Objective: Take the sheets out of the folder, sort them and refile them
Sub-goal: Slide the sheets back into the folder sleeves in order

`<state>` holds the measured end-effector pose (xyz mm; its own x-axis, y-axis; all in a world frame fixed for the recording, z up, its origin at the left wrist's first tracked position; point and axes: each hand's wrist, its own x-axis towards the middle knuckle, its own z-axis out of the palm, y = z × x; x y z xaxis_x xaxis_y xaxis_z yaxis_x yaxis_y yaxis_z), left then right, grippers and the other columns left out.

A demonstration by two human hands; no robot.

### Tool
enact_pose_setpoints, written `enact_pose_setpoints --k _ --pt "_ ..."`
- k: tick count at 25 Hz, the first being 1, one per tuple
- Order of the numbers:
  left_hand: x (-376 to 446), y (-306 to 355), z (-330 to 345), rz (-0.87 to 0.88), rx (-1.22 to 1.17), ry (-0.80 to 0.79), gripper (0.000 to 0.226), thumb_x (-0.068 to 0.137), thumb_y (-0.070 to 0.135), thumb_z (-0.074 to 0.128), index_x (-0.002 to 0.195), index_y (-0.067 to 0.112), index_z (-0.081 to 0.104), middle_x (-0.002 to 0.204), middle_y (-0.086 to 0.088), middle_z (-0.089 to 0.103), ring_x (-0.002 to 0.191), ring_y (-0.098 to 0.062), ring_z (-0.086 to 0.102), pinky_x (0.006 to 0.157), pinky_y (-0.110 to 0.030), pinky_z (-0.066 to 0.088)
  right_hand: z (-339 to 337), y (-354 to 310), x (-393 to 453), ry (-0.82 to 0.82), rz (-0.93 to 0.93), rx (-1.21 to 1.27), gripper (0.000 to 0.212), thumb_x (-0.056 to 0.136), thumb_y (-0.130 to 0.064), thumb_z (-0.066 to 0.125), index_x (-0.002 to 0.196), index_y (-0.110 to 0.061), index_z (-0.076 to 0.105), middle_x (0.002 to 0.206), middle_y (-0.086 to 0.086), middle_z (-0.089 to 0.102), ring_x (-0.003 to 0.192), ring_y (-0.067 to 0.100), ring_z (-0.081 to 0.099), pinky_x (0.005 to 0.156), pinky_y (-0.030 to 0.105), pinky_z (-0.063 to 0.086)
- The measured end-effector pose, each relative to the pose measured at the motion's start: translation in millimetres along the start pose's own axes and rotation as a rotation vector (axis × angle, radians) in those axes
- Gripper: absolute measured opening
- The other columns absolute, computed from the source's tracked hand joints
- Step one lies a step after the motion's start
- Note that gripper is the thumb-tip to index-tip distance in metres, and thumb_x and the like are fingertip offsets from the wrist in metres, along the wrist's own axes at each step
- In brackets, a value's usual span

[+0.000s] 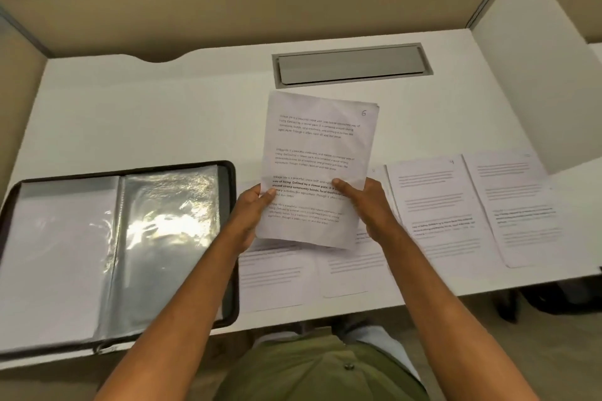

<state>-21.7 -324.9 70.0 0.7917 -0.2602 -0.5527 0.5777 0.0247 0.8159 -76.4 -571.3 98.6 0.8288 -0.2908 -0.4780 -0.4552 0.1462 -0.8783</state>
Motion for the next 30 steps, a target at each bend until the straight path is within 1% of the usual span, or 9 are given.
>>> enact_pose_setpoints --k 6,11,14,16,19,21,23,27,30 --pt "-55 -20 -38 0.001 0.002 0.094 0.017 0.105 0.018 0.058 0.117 0.016 0.069 0.113 -0.008 0.077 0.107 -0.028 0.073 0.095 -0.046 0.058 44 24 -47 -0.017 -0.043 -0.051 0.028 0.091 -0.028 0.080 0.116 -0.014 0.076 0.107 -0.001 0.080 0.098 0.020 0.077 0.093 0.048 0.062" --pt "-107 -41 -78 -0.022 0.085 0.175 0.023 0.105 0.023 0.059 0.124 0.015 0.067 0.115 -0.007 0.077 0.108 -0.030 0.073 0.093 -0.050 0.059 80 61 -87 -0.098 -0.069 -0.091 0.037 0.095 -0.037 0.074 0.127 -0.019 0.069 0.114 -0.006 0.077 0.100 0.016 0.076 0.090 0.041 0.063" --pt "-130 -46 -111 -0.011 0.127 0.195 0.022 0.105 0.022 0.058 0.124 0.016 0.068 0.116 -0.006 0.077 0.109 -0.031 0.072 0.094 -0.050 0.058 109 76 -105 -0.154 -0.059 -0.091 0.026 0.098 -0.036 0.071 0.123 -0.029 0.066 0.116 -0.011 0.074 0.102 0.011 0.074 0.092 0.040 0.062" --pt "-140 -35 -134 0.015 0.140 0.203 0.022 0.105 0.021 0.057 0.123 0.017 0.068 0.116 -0.005 0.077 0.108 -0.030 0.072 0.093 -0.049 0.058 128 76 -114 -0.185 -0.068 -0.114 0.023 0.099 -0.036 0.069 0.121 -0.033 0.064 0.117 -0.012 0.073 0.102 0.010 0.073 0.094 0.041 0.061" --pt "-130 -7 -171 0.084 0.191 0.223 0.021 0.106 0.020 0.055 0.120 0.021 0.070 0.112 -0.003 0.077 0.100 -0.024 0.073 0.086 -0.041 0.059 155 63 -109 -0.172 -0.103 -0.157 0.035 0.101 -0.036 0.067 0.133 -0.024 0.063 0.122 -0.006 0.073 0.104 0.011 0.072 0.094 0.041 0.061" --pt "-112 14 -199 0.137 0.240 0.233 0.020 0.105 0.018 0.056 0.117 0.022 0.071 0.106 -0.003 0.077 0.091 -0.021 0.072 0.078 -0.035 0.057 173 52 -97 -0.122 -0.127 -0.145 0.035 0.101 -0.033 0.068 0.134 -0.021 0.065 0.116 -0.009 0.074 0.102 0.008 0.072 0.094 0.039 0.061" --pt "-88 32 -223 0.170 0.325 0.247 0.020 0.104 0.016 0.055 0.115 0.023 0.070 0.103 -0.002 0.075 0.087 -0.019 0.070 0.077 -0.033 0.056 190 44 -81 -0.037 -0.117 -0.114 0.034 0.099 -0.032 0.070 0.131 -0.020 0.068 0.114 -0.009 0.075 0.102 0.011 0.073 0.096 0.043 0.061" --pt "-25 52 -264 0.241 0.730 0.295 0.025 0.102 0.021 0.057 0.125 0.022 0.068 0.126 0.000 0.069 0.113 -0.019 0.064 0.098 -0.037 0.052 232 34 -52 0.117 -0.121 -0.036 0.043 0.094 -0.037 0.075 0.133 -0.020 0.068 0.119 -0.006 0.076 0.109 0.017 0.074 0.099 0.049 0.059" --pt "19 47 -286 0.322 1.100 0.228 0.045 0.101 0.027 0.056 0.144 0.019 0.054 0.154 -0.005 0.048 0.141 -0.026 0.041 0.112 -0.042 0.038 252 38 -37 0.239 -0.155 0.015 0.048 0.096 -0.033 0.075 0.140 -0.020 0.062 0.126 -0.005 0.073 0.115 0.017 0.071 0.102 0.047 0.058"
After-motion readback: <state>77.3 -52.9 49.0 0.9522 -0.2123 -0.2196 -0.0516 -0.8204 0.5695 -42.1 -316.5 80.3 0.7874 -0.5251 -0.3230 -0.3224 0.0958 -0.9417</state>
